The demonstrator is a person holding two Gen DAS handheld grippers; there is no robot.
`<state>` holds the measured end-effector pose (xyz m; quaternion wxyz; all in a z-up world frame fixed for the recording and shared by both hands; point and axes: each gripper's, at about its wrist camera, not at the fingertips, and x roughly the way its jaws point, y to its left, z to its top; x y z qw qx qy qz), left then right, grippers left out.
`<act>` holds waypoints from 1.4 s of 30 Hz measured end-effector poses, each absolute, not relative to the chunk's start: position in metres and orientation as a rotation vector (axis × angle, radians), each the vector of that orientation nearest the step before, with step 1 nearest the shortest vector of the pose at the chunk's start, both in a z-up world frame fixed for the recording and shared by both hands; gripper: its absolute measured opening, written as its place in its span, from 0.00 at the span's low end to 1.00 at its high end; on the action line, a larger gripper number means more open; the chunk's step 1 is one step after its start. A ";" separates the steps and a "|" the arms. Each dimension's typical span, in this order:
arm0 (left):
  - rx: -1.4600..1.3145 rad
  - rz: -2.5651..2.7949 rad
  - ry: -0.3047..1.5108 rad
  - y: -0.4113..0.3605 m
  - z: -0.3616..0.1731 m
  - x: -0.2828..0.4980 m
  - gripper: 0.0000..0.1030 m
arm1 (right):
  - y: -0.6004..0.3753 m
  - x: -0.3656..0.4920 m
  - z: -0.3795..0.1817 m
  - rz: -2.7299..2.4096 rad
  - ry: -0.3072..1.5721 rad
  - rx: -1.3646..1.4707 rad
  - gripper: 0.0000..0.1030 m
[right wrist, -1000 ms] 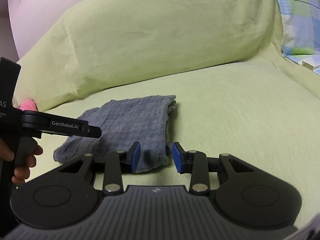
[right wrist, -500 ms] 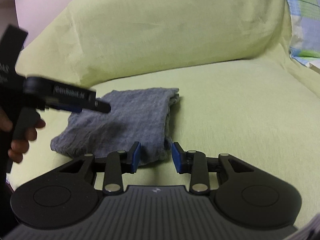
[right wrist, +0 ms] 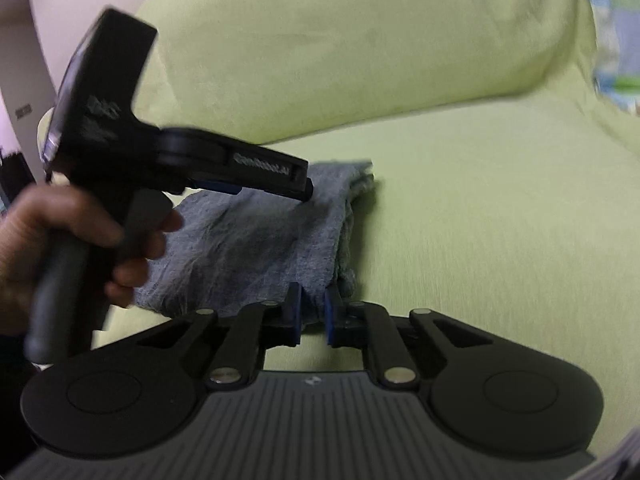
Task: Fold clothes
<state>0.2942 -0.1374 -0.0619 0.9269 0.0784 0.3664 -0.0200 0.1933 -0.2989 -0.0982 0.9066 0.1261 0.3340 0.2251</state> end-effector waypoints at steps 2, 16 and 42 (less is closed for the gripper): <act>0.151 -0.033 0.743 -0.136 -0.065 0.297 0.76 | -0.305 0.197 -0.102 0.468 0.728 0.328 0.09; 0.127 -0.095 0.729 -0.109 -0.036 0.237 0.74 | -0.342 0.217 -0.078 0.418 0.638 0.563 0.35; 0.104 -0.213 0.727 -0.121 -0.062 0.214 0.75 | -0.291 0.357 -0.096 0.435 0.820 0.382 0.02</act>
